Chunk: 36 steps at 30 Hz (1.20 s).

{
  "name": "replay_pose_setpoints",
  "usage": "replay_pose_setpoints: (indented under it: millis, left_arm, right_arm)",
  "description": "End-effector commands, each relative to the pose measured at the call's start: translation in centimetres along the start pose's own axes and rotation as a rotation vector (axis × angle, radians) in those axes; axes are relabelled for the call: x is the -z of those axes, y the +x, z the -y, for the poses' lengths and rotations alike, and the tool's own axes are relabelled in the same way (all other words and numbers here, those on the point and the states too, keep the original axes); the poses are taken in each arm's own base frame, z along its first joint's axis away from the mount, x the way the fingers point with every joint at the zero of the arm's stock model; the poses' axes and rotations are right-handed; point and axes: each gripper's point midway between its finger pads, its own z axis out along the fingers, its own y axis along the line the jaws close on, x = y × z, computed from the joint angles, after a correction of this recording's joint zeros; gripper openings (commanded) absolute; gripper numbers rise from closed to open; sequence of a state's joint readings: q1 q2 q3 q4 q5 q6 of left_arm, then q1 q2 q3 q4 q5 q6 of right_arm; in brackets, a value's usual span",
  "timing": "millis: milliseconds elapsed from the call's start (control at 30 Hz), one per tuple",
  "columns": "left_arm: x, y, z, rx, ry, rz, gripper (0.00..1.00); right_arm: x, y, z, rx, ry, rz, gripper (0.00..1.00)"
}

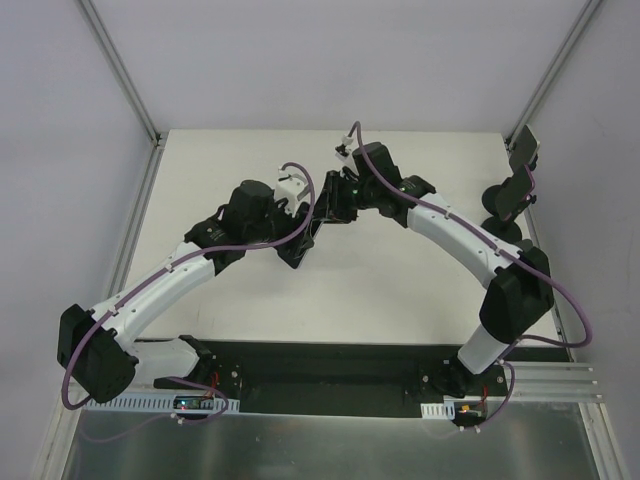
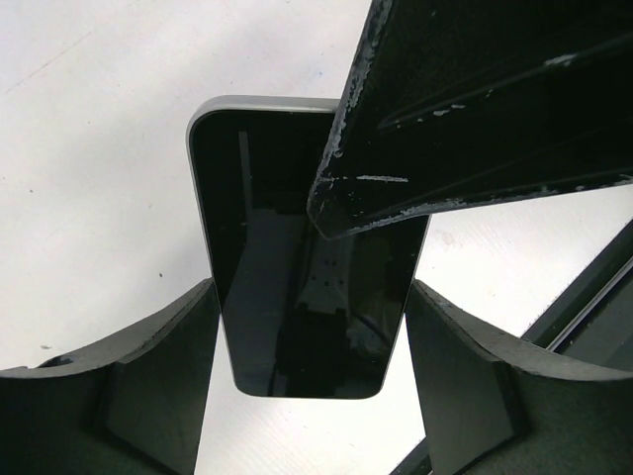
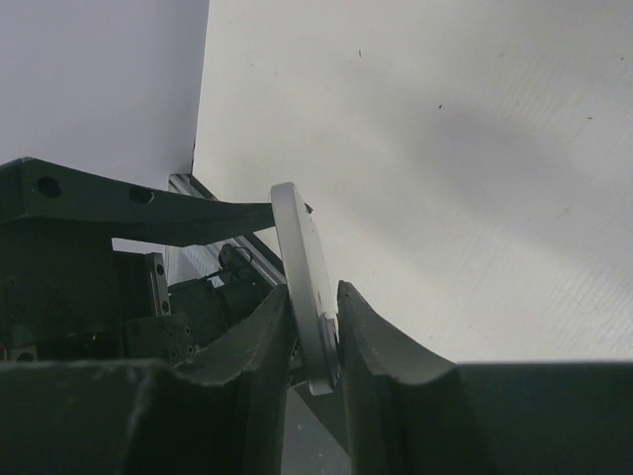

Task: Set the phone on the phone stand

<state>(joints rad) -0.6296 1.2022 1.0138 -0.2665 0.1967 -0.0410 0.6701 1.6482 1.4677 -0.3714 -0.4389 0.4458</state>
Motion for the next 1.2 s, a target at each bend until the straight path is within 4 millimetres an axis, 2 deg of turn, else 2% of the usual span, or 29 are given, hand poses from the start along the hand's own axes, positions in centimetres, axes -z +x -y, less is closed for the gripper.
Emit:
replay_pose_setpoints:
  millis: [0,67,100,133,200,267,333,367,400,433,467,500,533,567,600,633,667,700,733,767,867,900,933,1000,1033,1067,1167]
  left_arm:
    - [0.6,-2.5,0.4,-0.043,0.003,0.101,0.0]
    - [0.5,-2.5,0.6,-0.043,0.015,0.097,0.0]
    - [0.4,-2.4,0.8,-0.04,0.024,0.093,0.0]
    - [0.4,-2.4,0.9,-0.038,0.031,0.094,0.0]
    - [0.3,-2.5,1.0,-0.023,0.033,0.092,0.0]
    - [0.2,-2.2,1.0,-0.009,0.034,0.084,0.33]
    - [0.4,-2.3,1.5,-0.005,0.059,0.089,0.66]
    - [0.5,-2.3,1.6,-0.004,0.064,0.091,0.72]
    - [0.8,-2.6,1.6,-0.006,0.063,0.103,0.77]
    - [1.0,-2.8,1.5,-0.008,0.052,0.115,0.82]
    - [1.5,-3.0,1.4,-0.01,0.044,0.131,0.89]
    - [1.7,-3.1,1.3,-0.008,0.034,0.14,0.9]
    - [1.8,-3.1,1.0,-0.009,0.017,0.149,0.91]
    - [2.3,-3.4,1.0,-0.008,0.011,0.167,0.93]
    - [2.5,-3.5,0.9,-0.007,0.006,0.173,0.93]
    - [2.7,-3.7,0.9,-0.005,0.002,0.183,0.93]
    - [2.9,-3.9,1.0,0.0,0.004,0.191,0.93]
    - [3.0,-3.9,1.0,0.002,0.003,0.194,0.92]
    - [3.1,-4.0,1.1,0.006,0.005,0.197,0.92]
    - [3.3,-4.2,1.3,0.015,0.013,0.205,0.92]
    - [3.6,-4.3,1.7,0.022,0.03,0.21,0.91]
    - [3.6,-4.3,1.9,0.023,0.043,0.21,0.91]
    - [3.7,-4.2,2.0,0.025,0.046,0.209,0.91]
    - [3.9,-4.4,1.8,0.025,0.035,0.218,0.91]
    - [3.9,-4.2,1.7,0.023,0.033,0.216,0.91]
    - [4.0,-4.4,1.7,0.017,0.03,0.222,0.91]
    - [4.4,-4.5,1.5,0.008,0.017,0.235,0.91]
  right_arm:
    - [0.1,-0.6,-2.7,0.033,-0.096,0.003,0.23]
    - [0.0,-0.2,-2.7,0.042,-0.109,-0.012,0.17]
    - [0.0,0.0,-2.7,0.057,-0.117,-0.016,0.05]
    - [0.1,0.2,-2.7,0.065,-0.125,-0.024,0.01]
    - [0.5,0.7,-2.4,0.089,-0.12,-0.03,0.01]
    - [1.4,0.2,-1.6,0.13,-0.068,0.028,0.01]
    - [2.0,0.4,0.3,0.16,-0.004,0.061,0.01]
    - [3.5,-0.5,0.5,0.185,0.023,0.126,0.01]
    - [3.8,0.0,2.1,0.189,0.065,0.136,0.01]
    - [4.5,-0.4,2.9,0.215,0.093,0.169,0.01]
    - [6.6,-1.3,3.1,0.285,0.131,0.25,0.01]
    - [7.5,-1.3,3.9,0.318,0.164,0.279,0.01]
    - [8.3,-1.1,5.6,0.341,0.207,0.294,0.01]
    - [10.4,-1.2,5.5,0.44,0.216,0.334,0.01]
    - [11.4,-0.9,5.8,0.496,0.219,0.336,0.01]
    - [12.4,-0.7,7.0,0.523,0.25,0.335,0.01]
    - [14.9,-1.0,7.2,0.556,0.3,0.386,0.01]
    - [16.2,-0.1,8.5,0.583,0.35,0.352,0.01]
    - [18.2,-0.7,9.7,0.572,0.405,0.381,0.01]
    - [20.3,-0.2,9.9,0.585,0.435,0.399,0.01]
    - [25.3,-1.2,12.2,0.66,0.604,0.48,0.0]
    - [26.4,-1.6,12.9,0.732,0.659,0.477,0.01]
    - [28.3,-2.3,14.4,0.704,0.744,0.504,0.01]
    - [30.2,-3.3,15.9,0.684,0.823,0.518,0.0]
    - [31.7,-3.8,17.4,0.655,0.887,0.522,0.0]
    - [31.8,-4.2,18.3,0.643,0.911,0.508,0.0]
    - [34.0,-5.6,20.7,0.555,0.951,0.558,0.0]
